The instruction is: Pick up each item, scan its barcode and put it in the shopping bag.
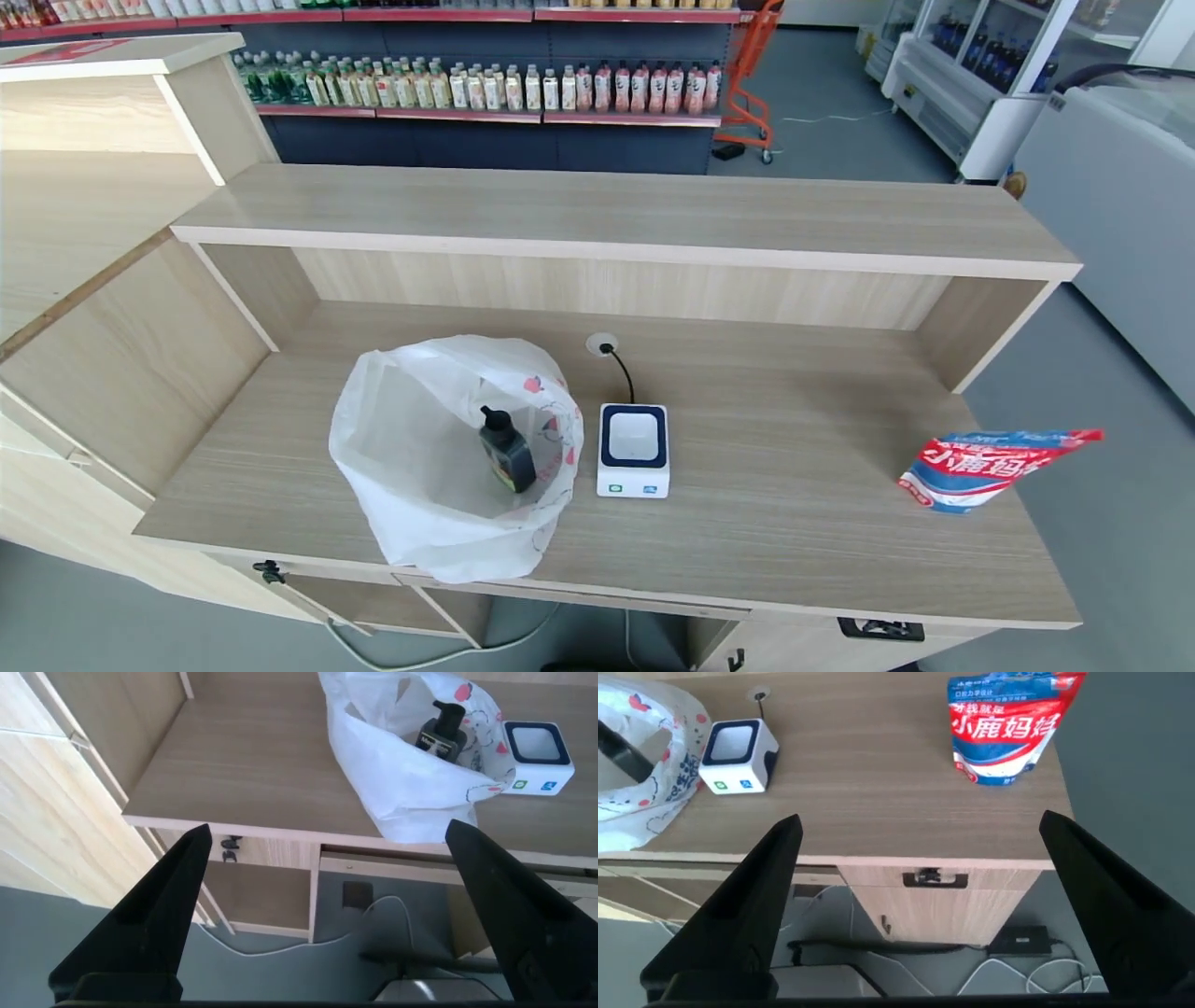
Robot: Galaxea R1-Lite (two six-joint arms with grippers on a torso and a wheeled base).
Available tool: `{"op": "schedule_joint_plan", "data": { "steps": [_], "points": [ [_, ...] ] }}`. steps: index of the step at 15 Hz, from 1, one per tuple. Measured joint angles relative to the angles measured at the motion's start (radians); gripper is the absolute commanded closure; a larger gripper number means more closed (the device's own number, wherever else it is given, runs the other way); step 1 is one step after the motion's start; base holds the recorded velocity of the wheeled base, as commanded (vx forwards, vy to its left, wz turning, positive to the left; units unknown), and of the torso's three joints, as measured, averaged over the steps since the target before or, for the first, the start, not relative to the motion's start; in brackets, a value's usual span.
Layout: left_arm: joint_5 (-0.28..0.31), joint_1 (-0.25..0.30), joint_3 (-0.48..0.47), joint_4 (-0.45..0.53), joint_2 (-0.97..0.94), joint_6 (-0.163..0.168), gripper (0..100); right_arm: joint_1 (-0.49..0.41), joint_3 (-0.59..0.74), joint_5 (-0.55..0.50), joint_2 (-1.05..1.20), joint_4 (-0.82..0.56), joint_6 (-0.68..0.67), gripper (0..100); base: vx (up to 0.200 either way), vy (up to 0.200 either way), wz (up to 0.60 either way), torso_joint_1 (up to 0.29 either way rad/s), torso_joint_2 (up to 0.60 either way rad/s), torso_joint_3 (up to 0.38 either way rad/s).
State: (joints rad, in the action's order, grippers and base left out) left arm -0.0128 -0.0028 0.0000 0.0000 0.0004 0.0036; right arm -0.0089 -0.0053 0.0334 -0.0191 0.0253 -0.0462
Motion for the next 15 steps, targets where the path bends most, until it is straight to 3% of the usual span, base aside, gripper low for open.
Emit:
{"op": "schedule_joint_plan", "data": {
  "steps": [3,5,11,13,15],
  "points": [
    [0.0,0.001,0.0,0.0,0.0,-0.004,0,0.01,-0.105,0.022,-0.051,-0.044,-0.046,0,0.0,0.0,0.0,0.0,0.0,0.0],
    [-0.001,-0.002,0.0,0.0,0.0,-0.004,0,0.007,-0.243,0.03,-0.198,-0.058,-0.16,0,0.0,0.0,0.0,0.0,0.0,0.0],
    [0.0,0.0,0.0,0.0,0.0,-0.004,0,-0.058,-0.798,-0.09,-1.018,-0.142,-0.66,0,0.0,0.0,0.0,0.0,0.0,0.0],
    [0.0,-0.001,0.0,0.0,0.0,-0.004,0,-0.081,-0.918,-0.119,-1.258,-0.165,-0.786,0,0.0,0.0,0.0,0.0,0.0,0.0],
    [-0.001,0.0,0.0,0.0,0.0,-0.005,0,-0.091,-0.953,-0.138,-1.451,-0.159,-0.912,0,0.0,0.0,0.0,0.0,0.0,0.0]
  ]
}}
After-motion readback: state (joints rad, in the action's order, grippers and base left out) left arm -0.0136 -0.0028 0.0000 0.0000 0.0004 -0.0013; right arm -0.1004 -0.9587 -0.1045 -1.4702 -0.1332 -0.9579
